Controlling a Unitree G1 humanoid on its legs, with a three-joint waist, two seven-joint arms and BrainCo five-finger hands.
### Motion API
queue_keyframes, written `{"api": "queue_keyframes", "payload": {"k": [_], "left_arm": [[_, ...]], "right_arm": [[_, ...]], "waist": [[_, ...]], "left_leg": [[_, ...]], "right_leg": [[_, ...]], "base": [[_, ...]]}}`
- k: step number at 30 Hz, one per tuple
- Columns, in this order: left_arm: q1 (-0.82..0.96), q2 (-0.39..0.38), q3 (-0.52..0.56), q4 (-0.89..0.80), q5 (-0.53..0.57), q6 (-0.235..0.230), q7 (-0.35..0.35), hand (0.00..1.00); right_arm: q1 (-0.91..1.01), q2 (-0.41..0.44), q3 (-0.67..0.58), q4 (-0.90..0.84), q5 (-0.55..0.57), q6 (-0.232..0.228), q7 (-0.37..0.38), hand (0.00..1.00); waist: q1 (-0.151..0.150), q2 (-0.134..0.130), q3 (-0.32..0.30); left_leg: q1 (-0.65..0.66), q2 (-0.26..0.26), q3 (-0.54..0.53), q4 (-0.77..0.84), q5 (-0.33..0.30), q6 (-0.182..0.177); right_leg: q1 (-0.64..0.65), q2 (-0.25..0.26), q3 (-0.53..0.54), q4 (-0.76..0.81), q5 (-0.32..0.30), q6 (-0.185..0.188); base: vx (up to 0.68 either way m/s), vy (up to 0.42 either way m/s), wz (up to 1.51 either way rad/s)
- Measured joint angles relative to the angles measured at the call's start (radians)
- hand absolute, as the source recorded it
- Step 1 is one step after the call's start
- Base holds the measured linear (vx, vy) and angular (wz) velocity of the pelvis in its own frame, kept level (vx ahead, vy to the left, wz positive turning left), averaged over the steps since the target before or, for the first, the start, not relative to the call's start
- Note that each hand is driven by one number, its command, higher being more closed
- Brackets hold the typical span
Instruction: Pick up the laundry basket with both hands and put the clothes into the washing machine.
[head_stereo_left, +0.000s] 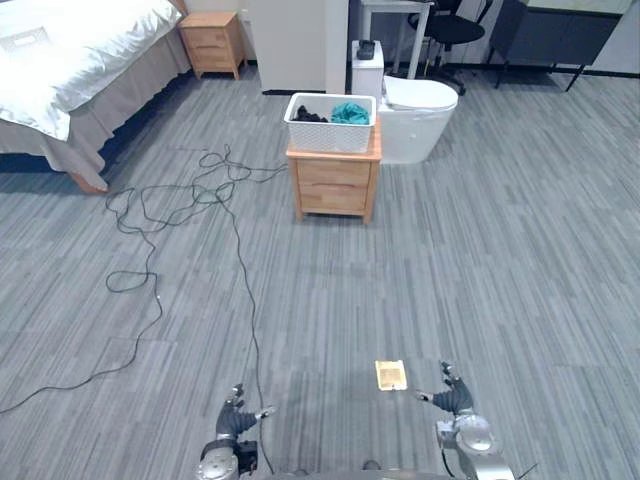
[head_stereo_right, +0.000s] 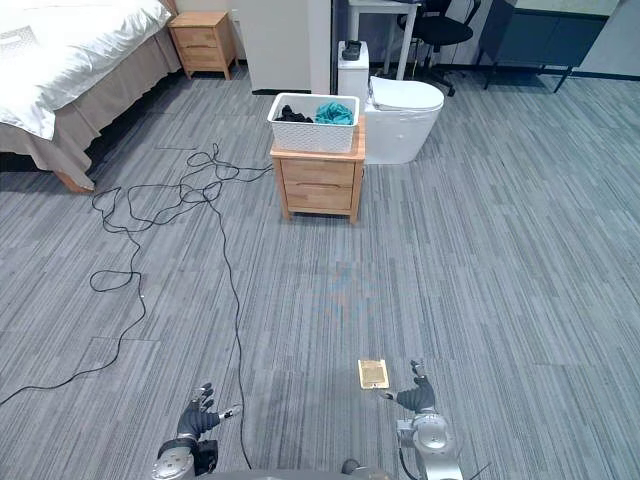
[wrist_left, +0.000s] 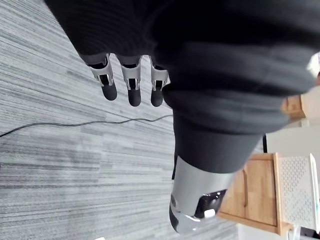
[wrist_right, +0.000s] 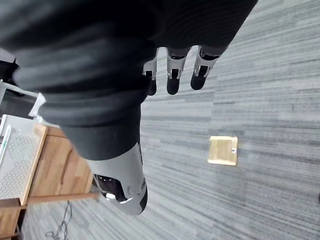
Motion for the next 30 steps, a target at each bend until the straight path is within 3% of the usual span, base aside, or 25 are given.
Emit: {"api": "queue_keyframes", "payload": {"k": [20,23,28,30], "left_arm": [[0.017,0.016,0.094,-0.006,-0.003,0.003,-0.004,0.00],[0.017,0.016,0.107,-0.067,-0.031,0.001,-0.005,0.00],[0.016,0.014,0.136,-0.102,-0.049,0.000,-0.004,0.00],[0.018,0.013,0.136,-0.108,-0.068,0.001,-0.004,0.00]], "right_arm": [[0.008,-0.033,-0.130,0.040,0.105,0.011,0.004,0.00],[-0.010,-0.036,-0.156,0.038,0.119,0.011,0.001,0.00],[-0.037,-0.034,-0.160,0.029,0.138,0.011,0.000,0.00],[-0.040,-0.033,-0.167,0.029,0.140,0.011,-0.001,0.00]], "waist": [[0.008,-0.019,-0.005],[0.017,-0.026,0.014],[0.024,-0.020,0.021],[0.037,-0.015,0.027]], "left_leg": [[0.001,-0.008,0.014,-0.039,0.014,-0.005],[-0.027,-0.011,0.019,0.037,-0.026,-0.013],[-0.109,-0.013,0.034,0.135,-0.115,0.029],[-0.126,-0.015,0.051,0.170,-0.162,0.040]], "right_leg": [[-0.001,-0.012,-0.033,-0.017,-0.011,0.035],[-0.007,-0.025,-0.029,0.016,-0.028,0.051],[-0.081,-0.042,-0.019,0.086,-0.085,0.058],[-0.136,-0.060,-0.001,0.200,-0.148,0.078]], "base": [[0.01,0.006,0.03],[0.02,0.021,0.02],[0.03,0.039,-0.07],[0.03,0.091,-0.23]]}}
